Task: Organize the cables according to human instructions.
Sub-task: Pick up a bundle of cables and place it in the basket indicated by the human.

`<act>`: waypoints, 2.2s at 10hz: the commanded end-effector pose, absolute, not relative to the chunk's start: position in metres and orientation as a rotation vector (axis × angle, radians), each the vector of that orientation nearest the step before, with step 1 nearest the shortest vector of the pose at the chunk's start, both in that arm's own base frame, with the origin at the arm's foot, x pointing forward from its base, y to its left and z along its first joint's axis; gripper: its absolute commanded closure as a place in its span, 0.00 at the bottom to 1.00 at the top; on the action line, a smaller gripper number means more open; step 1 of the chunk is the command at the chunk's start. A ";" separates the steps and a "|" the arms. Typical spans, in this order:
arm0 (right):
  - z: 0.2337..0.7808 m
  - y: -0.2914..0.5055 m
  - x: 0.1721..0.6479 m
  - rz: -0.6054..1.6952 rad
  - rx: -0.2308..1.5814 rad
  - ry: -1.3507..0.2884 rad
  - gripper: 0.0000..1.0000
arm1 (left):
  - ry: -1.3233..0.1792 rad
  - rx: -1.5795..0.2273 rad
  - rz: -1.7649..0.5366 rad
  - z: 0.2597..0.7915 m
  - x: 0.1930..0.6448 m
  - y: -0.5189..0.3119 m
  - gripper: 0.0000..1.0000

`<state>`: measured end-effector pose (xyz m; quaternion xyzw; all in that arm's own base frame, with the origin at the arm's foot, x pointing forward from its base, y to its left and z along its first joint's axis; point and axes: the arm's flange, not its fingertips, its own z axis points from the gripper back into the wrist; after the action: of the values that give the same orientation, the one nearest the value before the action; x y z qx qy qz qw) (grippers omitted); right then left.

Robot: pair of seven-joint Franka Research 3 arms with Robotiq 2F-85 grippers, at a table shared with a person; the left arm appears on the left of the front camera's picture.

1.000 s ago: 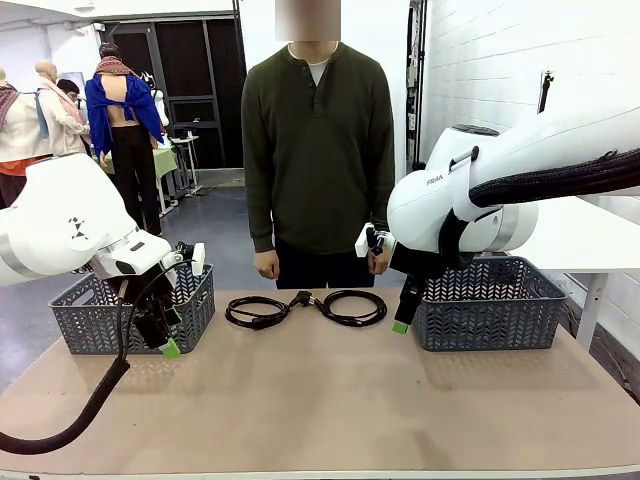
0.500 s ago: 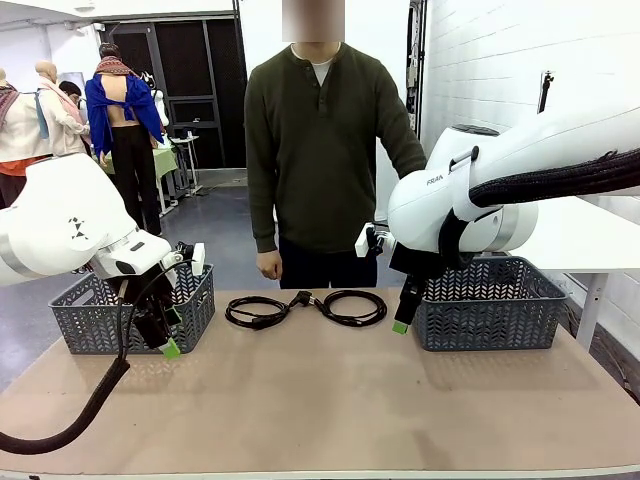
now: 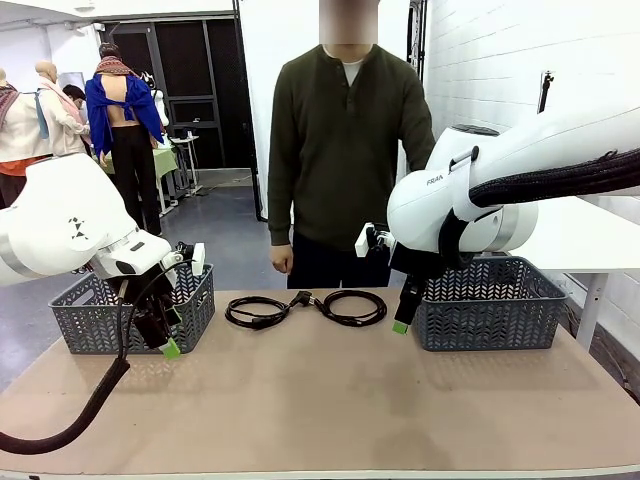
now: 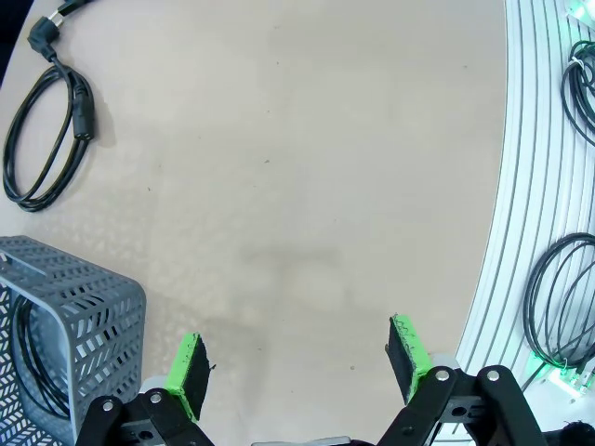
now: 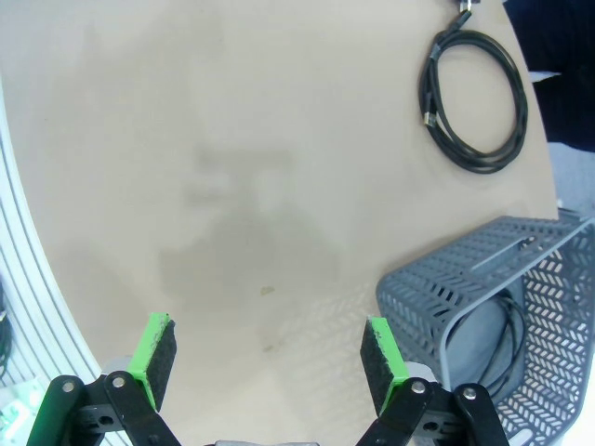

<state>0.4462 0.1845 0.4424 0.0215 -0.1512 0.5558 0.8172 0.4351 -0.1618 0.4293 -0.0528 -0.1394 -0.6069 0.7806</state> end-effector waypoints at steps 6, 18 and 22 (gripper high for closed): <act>0.444 0.185 0.447 1.184 0.040 -0.312 0.00 | -0.295 -0.110 -1.311 0.431 0.436 -0.162 0.00; 0.430 0.278 0.559 1.078 -0.029 -0.284 0.00 | -0.295 -0.110 -1.311 0.431 0.436 -0.162 0.00; 0.400 0.296 0.600 1.035 -0.058 -0.227 0.00 | -0.295 -0.110 -1.311 0.431 0.436 -0.162 0.00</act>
<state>0.5903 0.2878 0.3994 -0.0199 -0.1230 0.5029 0.8553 0.4353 -0.1616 0.4289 -0.0533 -0.1392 -0.6068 0.7807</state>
